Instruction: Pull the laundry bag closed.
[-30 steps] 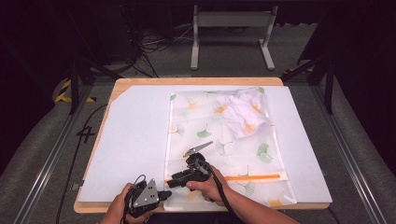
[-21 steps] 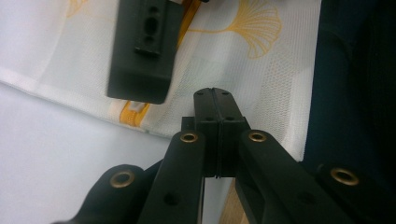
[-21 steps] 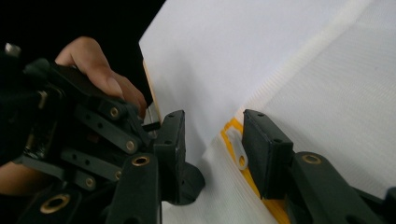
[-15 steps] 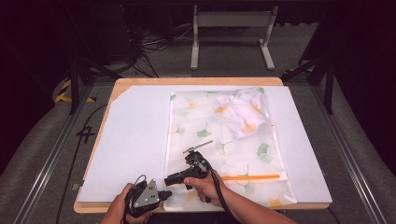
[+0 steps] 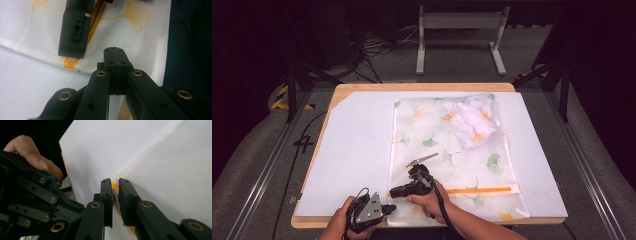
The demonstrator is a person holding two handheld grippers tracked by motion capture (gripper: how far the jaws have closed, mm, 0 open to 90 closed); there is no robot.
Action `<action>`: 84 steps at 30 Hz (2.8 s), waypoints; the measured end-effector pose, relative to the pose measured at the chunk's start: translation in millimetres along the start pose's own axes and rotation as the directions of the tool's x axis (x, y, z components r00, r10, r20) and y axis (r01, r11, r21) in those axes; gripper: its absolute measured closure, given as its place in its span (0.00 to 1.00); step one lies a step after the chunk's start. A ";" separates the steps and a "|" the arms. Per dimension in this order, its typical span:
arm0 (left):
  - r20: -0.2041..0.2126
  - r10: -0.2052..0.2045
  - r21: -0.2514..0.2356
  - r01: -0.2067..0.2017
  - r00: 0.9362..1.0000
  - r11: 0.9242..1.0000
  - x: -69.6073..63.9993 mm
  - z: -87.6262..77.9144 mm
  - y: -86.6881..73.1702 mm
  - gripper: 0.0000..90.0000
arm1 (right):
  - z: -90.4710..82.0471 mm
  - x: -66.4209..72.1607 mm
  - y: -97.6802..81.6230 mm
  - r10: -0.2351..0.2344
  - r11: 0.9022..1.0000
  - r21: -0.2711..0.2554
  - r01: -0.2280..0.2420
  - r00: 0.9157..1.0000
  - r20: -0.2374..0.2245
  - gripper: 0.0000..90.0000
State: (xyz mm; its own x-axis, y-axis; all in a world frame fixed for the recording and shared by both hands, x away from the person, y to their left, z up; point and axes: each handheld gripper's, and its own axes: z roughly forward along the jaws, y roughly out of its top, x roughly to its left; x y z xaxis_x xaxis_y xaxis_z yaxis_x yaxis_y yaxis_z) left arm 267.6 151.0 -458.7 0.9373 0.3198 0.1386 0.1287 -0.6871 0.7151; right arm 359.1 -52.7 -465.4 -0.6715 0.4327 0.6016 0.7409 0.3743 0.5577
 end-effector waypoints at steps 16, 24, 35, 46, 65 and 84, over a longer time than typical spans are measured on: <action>-0.015 0.001 0.003 -0.001 1.000 1.000 2.0 0.3 1.4 1.00 | -1.4 8.8 0.4 -0.109 0.994 0.013 0.108 0.992 0.066 1.00; -0.030 -0.008 -0.008 0.008 1.000 1.000 4.9 -0.4 1.4 1.00 | -2.6 8.9 0.0 -0.140 0.990 0.014 0.139 0.988 0.062 1.00; -0.070 -0.018 -0.001 0.018 0.997 1.000 10.5 -0.1 1.0 0.97 | -3.8 11.1 -0.2 -0.171 0.985 0.022 0.170 0.982 0.075 1.00; -0.077 -0.014 0.015 0.015 0.997 1.000 9.9 1.4 1.2 1.00 | -5.8 12.7 -1.9 -0.223 0.974 0.062 0.219 0.972 0.070 1.00; -0.073 -0.042 0.015 0.043 0.996 0.999 10.9 1.4 1.5 1.00 | -12.5 12.8 -4.5 -0.288 0.955 0.096 0.282 0.956 0.051 1.00; -0.057 -0.068 0.001 0.068 0.996 0.998 12.7 1.5 0.0 1.00 | -23.6 16.1 -6.6 -0.369 0.926 0.108 0.361 0.927 0.061 1.00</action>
State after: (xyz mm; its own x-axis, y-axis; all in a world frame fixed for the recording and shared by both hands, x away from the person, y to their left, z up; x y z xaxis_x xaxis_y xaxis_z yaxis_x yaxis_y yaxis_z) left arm 280.0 154.1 -458.0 0.9066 0.4019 0.1286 0.1921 -0.6643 0.7224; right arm 343.0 -67.5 -445.9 -0.8951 0.3129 0.3176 0.4453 0.5919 0.6718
